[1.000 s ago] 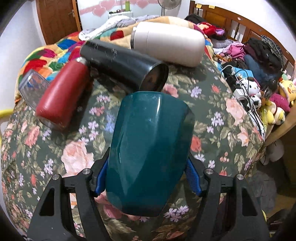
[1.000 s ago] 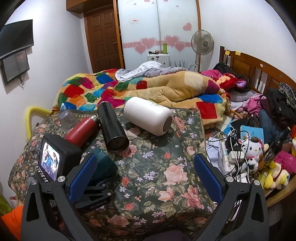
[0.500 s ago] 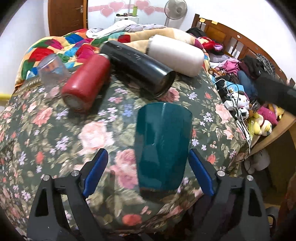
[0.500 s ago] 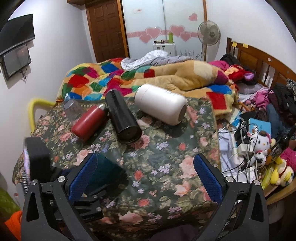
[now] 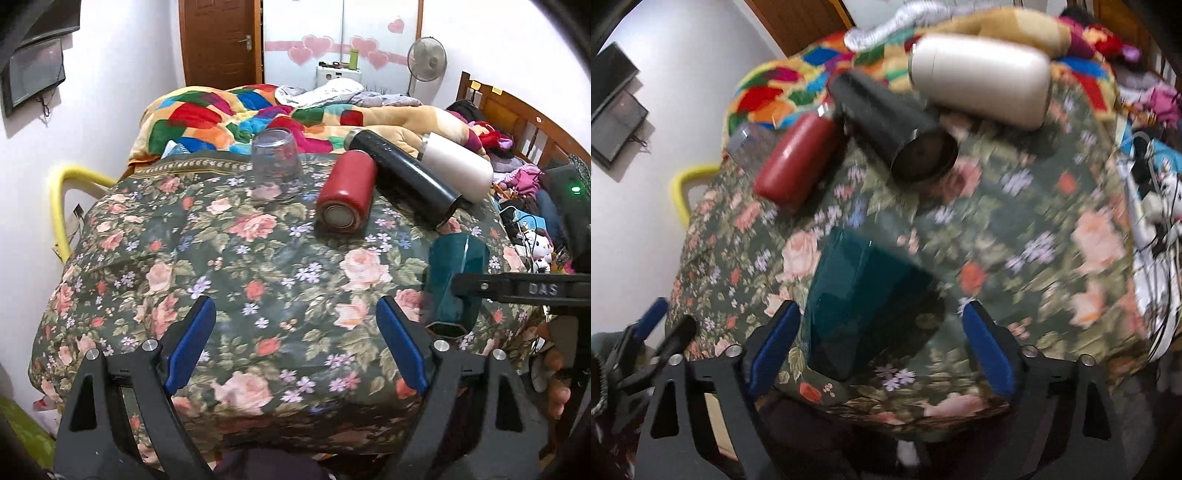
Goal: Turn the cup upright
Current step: 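Turn the green cup upright and lower it onto the bed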
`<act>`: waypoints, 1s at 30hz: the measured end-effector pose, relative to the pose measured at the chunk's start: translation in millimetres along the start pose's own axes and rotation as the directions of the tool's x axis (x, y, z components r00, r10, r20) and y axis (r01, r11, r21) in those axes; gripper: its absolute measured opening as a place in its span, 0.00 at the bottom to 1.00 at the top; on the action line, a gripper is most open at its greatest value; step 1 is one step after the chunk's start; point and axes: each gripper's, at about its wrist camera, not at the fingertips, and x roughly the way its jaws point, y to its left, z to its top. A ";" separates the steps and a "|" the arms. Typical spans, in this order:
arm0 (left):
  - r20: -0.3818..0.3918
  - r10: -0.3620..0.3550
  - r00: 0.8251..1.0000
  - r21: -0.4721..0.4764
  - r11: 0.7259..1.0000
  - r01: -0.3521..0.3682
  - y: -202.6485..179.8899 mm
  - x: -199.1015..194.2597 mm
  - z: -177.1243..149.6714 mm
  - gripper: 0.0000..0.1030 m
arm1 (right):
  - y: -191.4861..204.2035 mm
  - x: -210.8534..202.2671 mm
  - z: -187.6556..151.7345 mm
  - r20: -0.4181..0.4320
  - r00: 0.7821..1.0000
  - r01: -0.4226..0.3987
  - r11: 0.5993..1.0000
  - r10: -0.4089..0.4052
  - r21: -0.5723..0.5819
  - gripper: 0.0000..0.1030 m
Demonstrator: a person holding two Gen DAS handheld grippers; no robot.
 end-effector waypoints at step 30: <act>0.020 -0.040 0.999 -0.017 0.999 0.041 -5.6 -1.4 12.1 0.86 | 51.6 11.7 29.7 0.110 0.993 0.063 0.970 -0.037 -0.237 0.66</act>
